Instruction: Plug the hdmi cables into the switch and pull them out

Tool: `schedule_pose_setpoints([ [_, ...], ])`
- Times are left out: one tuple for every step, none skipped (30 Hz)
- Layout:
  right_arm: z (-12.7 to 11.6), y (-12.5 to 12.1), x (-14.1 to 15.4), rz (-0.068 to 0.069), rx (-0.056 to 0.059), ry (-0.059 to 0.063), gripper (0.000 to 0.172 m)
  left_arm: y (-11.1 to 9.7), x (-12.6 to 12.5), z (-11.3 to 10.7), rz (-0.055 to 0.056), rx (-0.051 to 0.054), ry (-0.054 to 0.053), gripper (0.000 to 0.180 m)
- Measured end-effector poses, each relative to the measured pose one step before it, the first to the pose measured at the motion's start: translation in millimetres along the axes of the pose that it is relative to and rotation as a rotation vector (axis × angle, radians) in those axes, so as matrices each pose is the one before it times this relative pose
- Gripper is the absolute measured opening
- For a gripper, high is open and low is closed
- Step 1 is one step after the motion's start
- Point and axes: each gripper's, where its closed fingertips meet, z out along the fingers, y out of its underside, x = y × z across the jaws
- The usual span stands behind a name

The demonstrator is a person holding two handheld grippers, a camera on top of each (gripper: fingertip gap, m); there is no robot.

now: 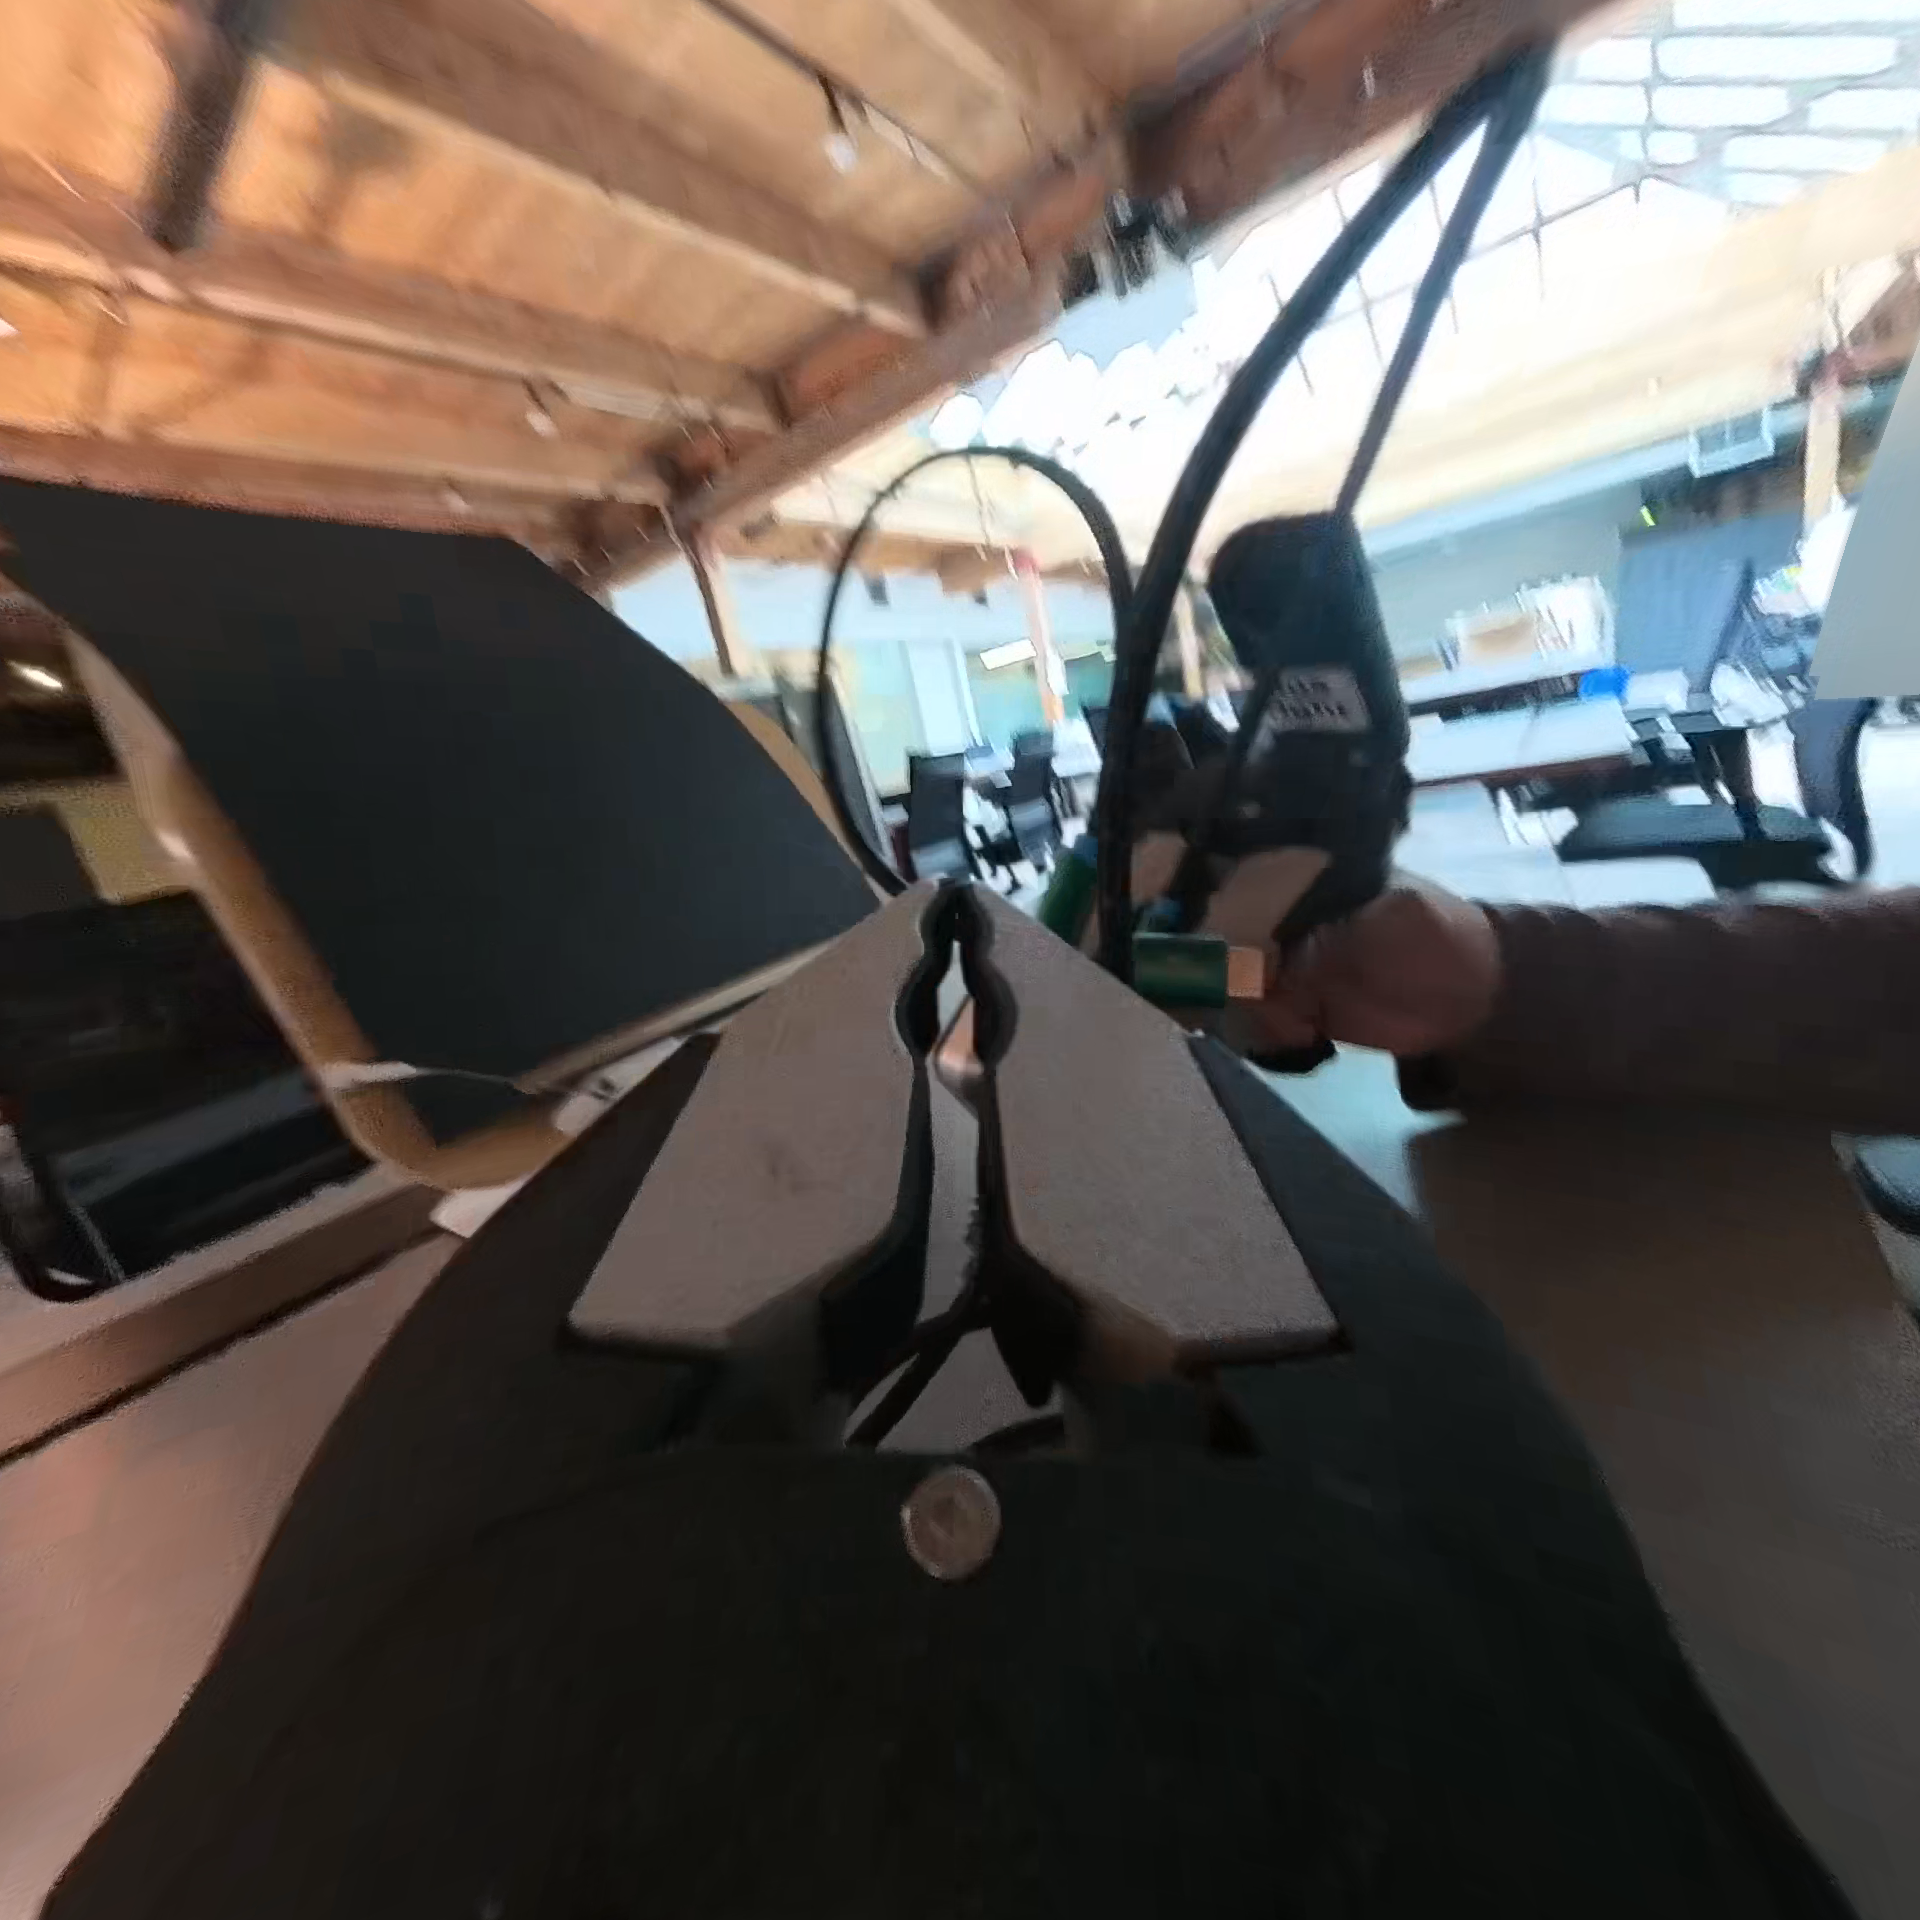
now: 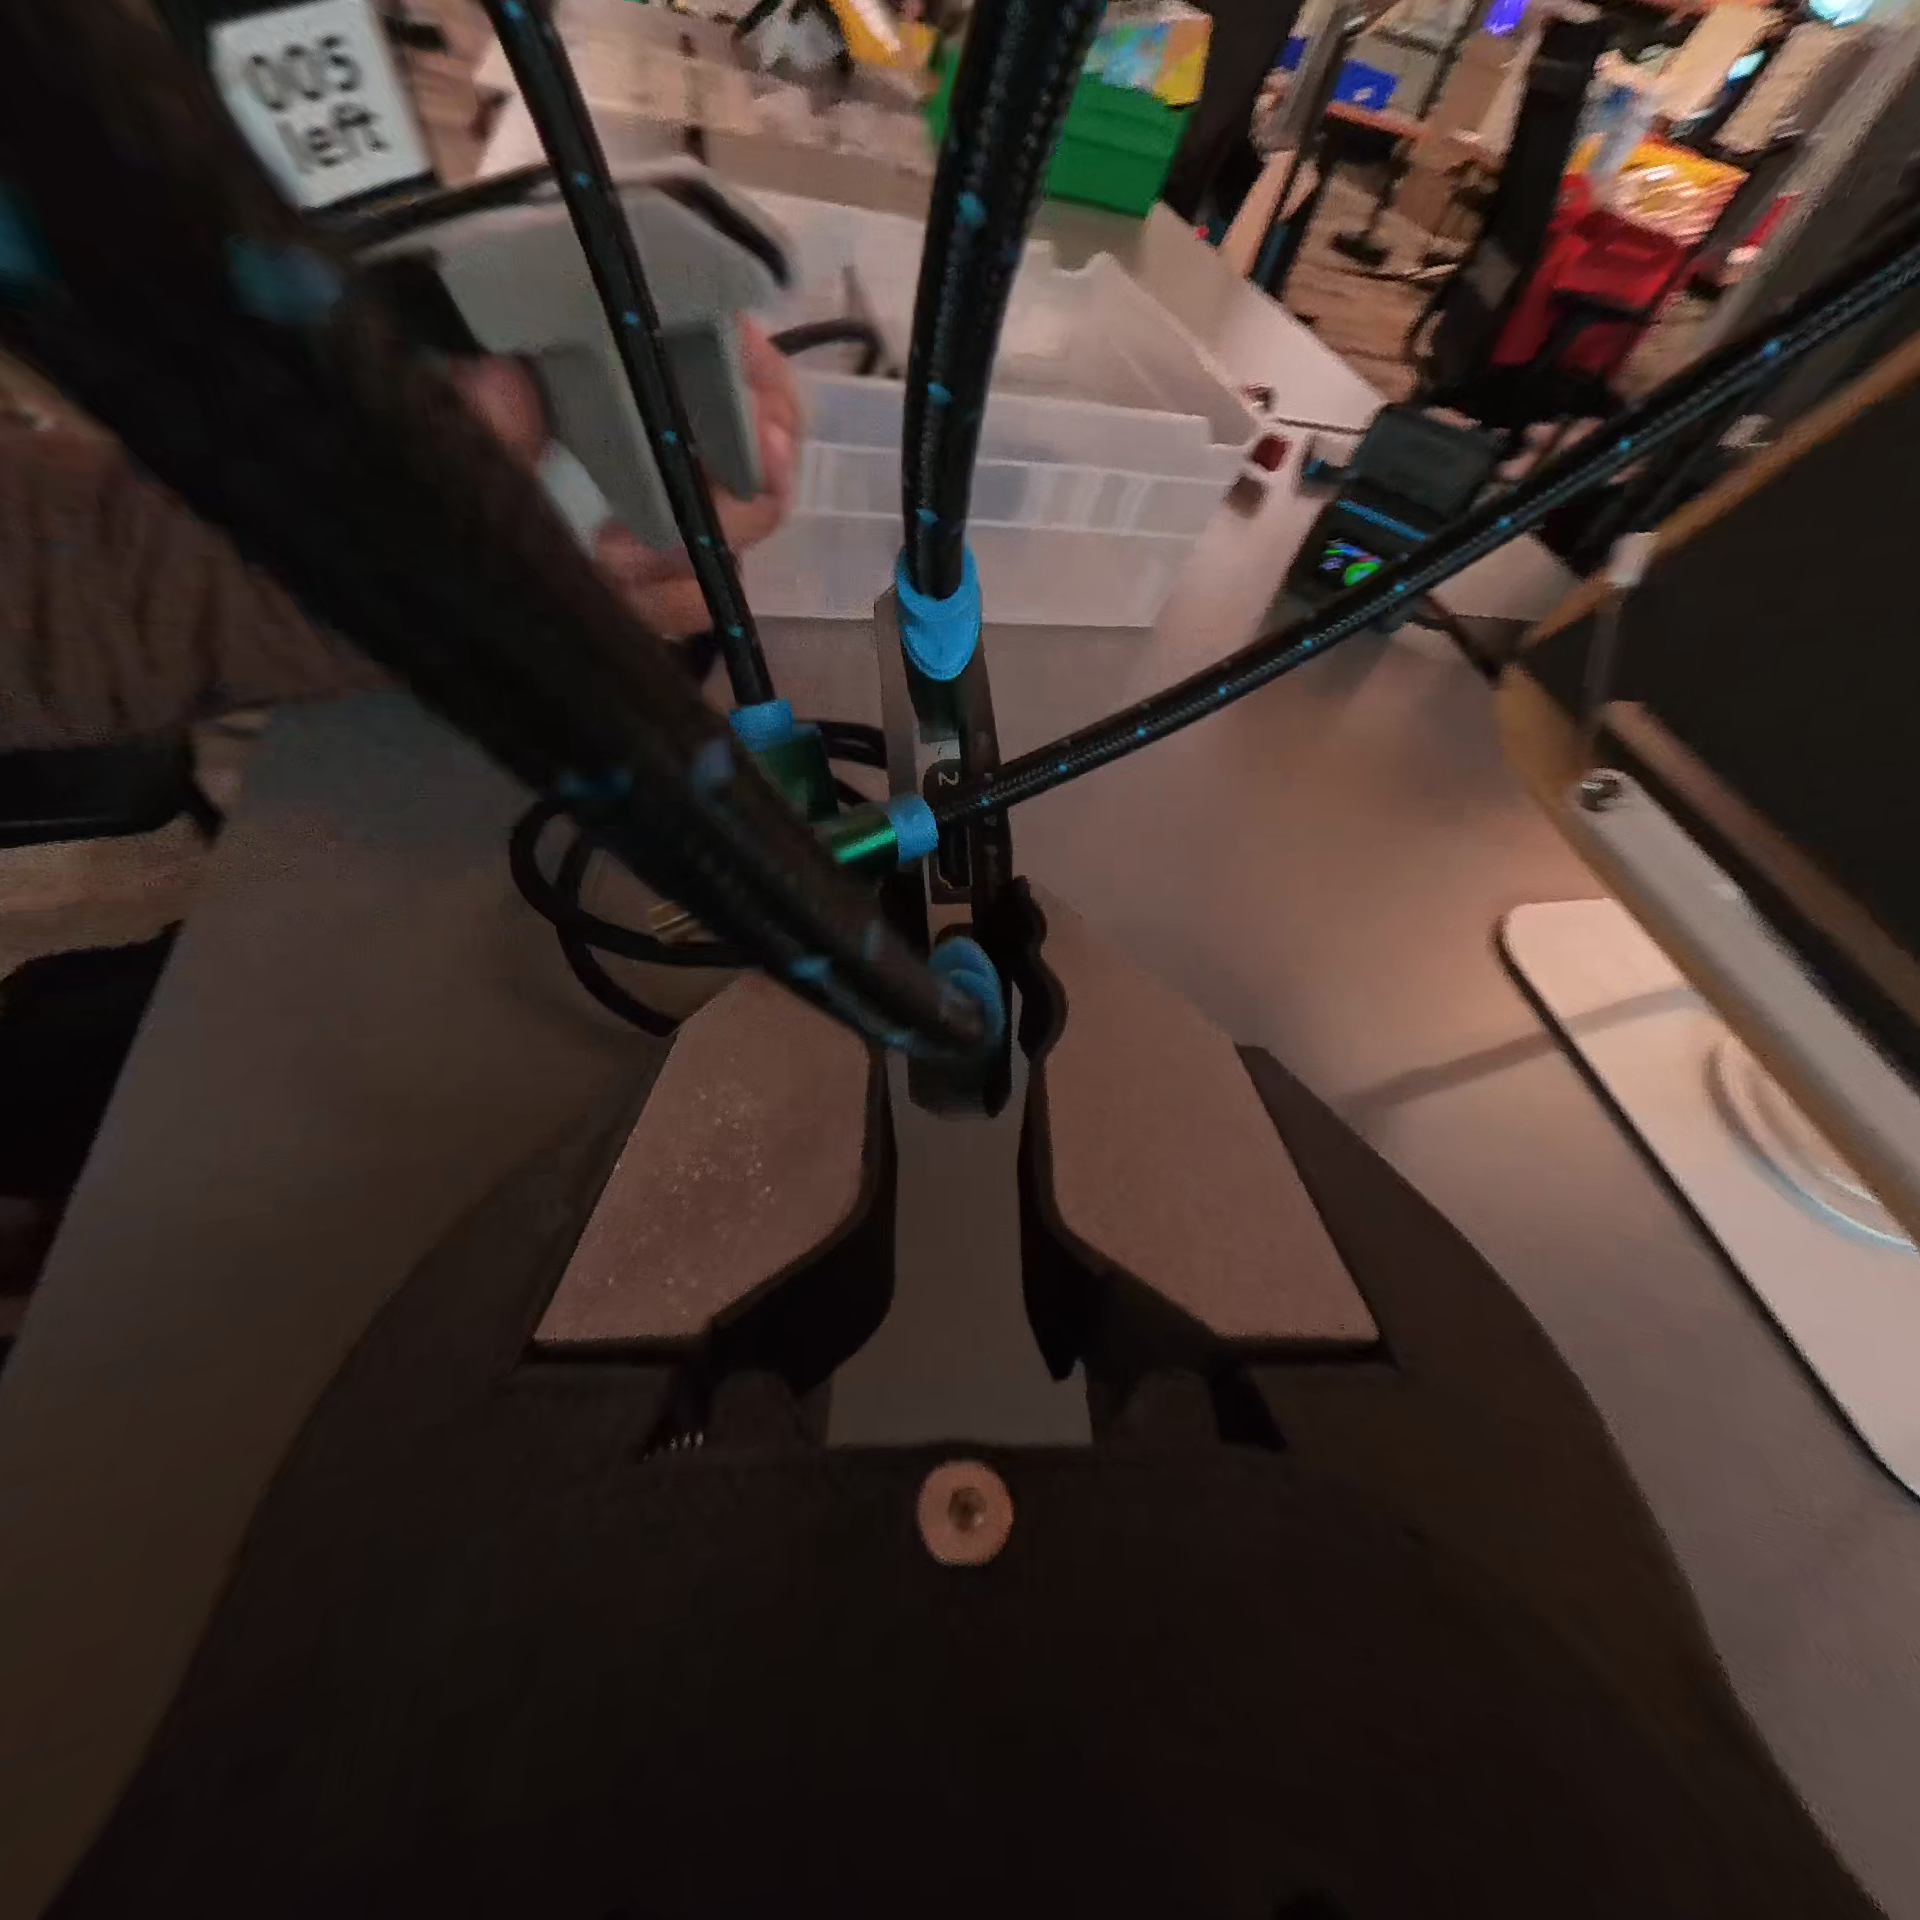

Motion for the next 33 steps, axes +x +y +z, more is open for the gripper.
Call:
schedule_pose_setpoints([
  [-5.78,-2.61,8.51,0.0099,0.0155,0.0400,0.016,-3.56,-5.95,-2.81,0.0056,0.0154,-0.0274,0.000],
  [-6.45,-4.14,8.43,0.0101,0.0210,0.0396,0.016,3.53,-3.17,-0.29,0.0121,-0.0219,-0.0170,0.000],
  [-7.09,-5.42,8.19,0.0045,0.0228,0.0441,0.016,6.46,0.04,1.42,0.0178,-0.0345,-0.0049,0.000],
  [-7.60,-6.63,8.40,-0.0089,0.0215,0.0541,0.016,6.04,2.38,2.16,0.0188,-0.0287,0.0027,0.000],
  [-7.83,-7.26,9.26,-0.0197,0.0165,0.0691,0.016,4.81,2.87,2.39,0.0214,-0.0231,0.0020,0.000],
  [-7.77,-7.78,9.14,-0.0232,0.0136,0.0730,0.015,4.12,2.42,2.10,0.0278,-0.0199,-0.0006,0.000],
  [-7.55,-7.98,7.82,-0.0244,0.0124,0.0637,0.016,3.19,1.44,1.54,0.0307,-0.0181,-0.0056,0.000],
  [-7.47,-7.65,6.69,-0.0185,0.0113,0.0501,0.016,2.16,0.54,0.99,0.0264,-0.0138,-0.0087,0.000],
  [-7.49,-7.36,6.44,-0.0010,0.0090,0.0369,0.017,1.12,0.26,0.45,0.0156,-0.0080,-0.0059,0.000],
  [-7.85,-7.81,6.59,0.0094,0.0069,0.0245,0.016,0.43,0.26,0.19,0.0023,-0.0043,-0.0024,0.000],
  [-8.24,-8.39,8.02,0.0097,0.0033,0.0206,0.016,0.16,0.25,0.16,-0.0101,-0.0004,0.0001,0.000],
  [-8.69,-8.33,10.85,0.0063,-0.0017,0.0265,0.016,0.80,0.52,0.42,-0.0175,-0.0007,0.0048,0.000],
  [-9.14,-8.60,13.13,0.0012,-0.0001,0.0293,0.016,1.70,0.56,0.72,-0.0175,-0.0050,0.0068,0.000],
  [-9.71,-8.45,14.83,0.0052,-0.0007,0.0283,0.016,1.84,0.42,0.76,-0.0123,-0.0058,0.0045,0.000],
  [-10.04,-9.06,15.97,0.0102,0.0084,0.0278,0.016,1.72,0.21,0.65,-0.0077,-0.0047,0.0026,0.000],
  [-10.26,-9.77,15.62,0.0168,0.0161,0.0192,0.016,1.52,0.52,0.71,-0.0056,-0.0053,0.0042,0.000],
  [-9.93,-9.84,15.22,0.0210,0.0167,0.0129,0.016,1.28,1.32,0.75,-0.0031,-0.0055,0.0072,0.000],
  [-9.49,-9.28,15.28,0.0245,0.0132,0.0146,0.016,0.69,1.47,0.63,0.0015,-0.0036,0.0064,0.000],
  [-8.56,-7.66,15.19,0.0180,0.0039,0.0189,0.016,0.22,1.38,0.48,0.0051,-0.0025,0.0040,0.000],
  [-7.67,-5.89,15.17,0.0048,-0.0058,0.0233,0.017,0.60,1.33,0.60,0.0064,-0.0046,0.0031,0.000],
  [-6.98,-4.03,15.24,-0.0059,-0.0107,0.0286,0.016,0.75,0.97,0.42,0.0065,-0.0058,0.0007,0.000],
  [-5.89,-1.55,15.68,-0.0058,-0.0156,0.0344,0.016,0.65,0.46,0.13,0.0059,-0.0044,-0.0018,0.000],
  [-4.23,1.59,15.29,-0.0009,-0.0250,0.0314,0.016,0.42,0.15,0.16,0.0031,-0.0023,-0.0009,0.000],
  [-3.34,3.57,14.27,0.0001,-0.0245,0.0270,0.016,0.41,-0.23,0.08,-0.0021,-0.0025,0.0000,0.000],
  [-2.16,4.63,12.34,-0.0041,-0.0143,0.0205,0.016,0.32,-0.58,0.06,-0.0055,-0.0024,-0.0009,0.000],
  [-0.73,6.73,9.07,-0.0087,-0.0123,0.0047,0.016,-0.02,-0.94,-0.13,-0.0056,0.0002,-0.0018,0.000],
  [0.62,9.50,5.48,-0.0135,-0.0138,-0.0124,0.016,-0.15,-0.53,-0.16,-0.0066,0.0015,-0.0002,0.000],
  [1.99,12.94,3.80,-0.0075,-0.0222,-0.0175,0.016,0.50,-0.01,0.03,-0.0090,-0.0016,0.0037,0.000],
  [3.29,16.92,4.57,0.0038,-0.0403,-0.0062,0.016,1.31,0.48,0.35,-0.0079,-0.0060,0.0053,0.000],
  [4.79,19.36,4.64,-0.0026,-0.0498,-0.0021,0.016,1.05,0.10,0.38,-0.0005,-0.0058,0.0008,0.000],
  [6.16,19.76,3.35,-0.0069,-0.0491,-0.0076,0.015,0.91,0.21,0.42,0.0051,-0.0031,-0.0020,0.000],
  [6.73,18.54,4.89,-0.0107,-0.0409,0.0058,0.016,1.66,0.81,0.55,0.0035,-0.0066,0.0014,0.000],
  [7.26,18.93,2.93,-0.0169,-0.0528,-0.0054,0.017,2.75,1.29,1.10,0.0018,-0.0133,0.0049,0.000],
])
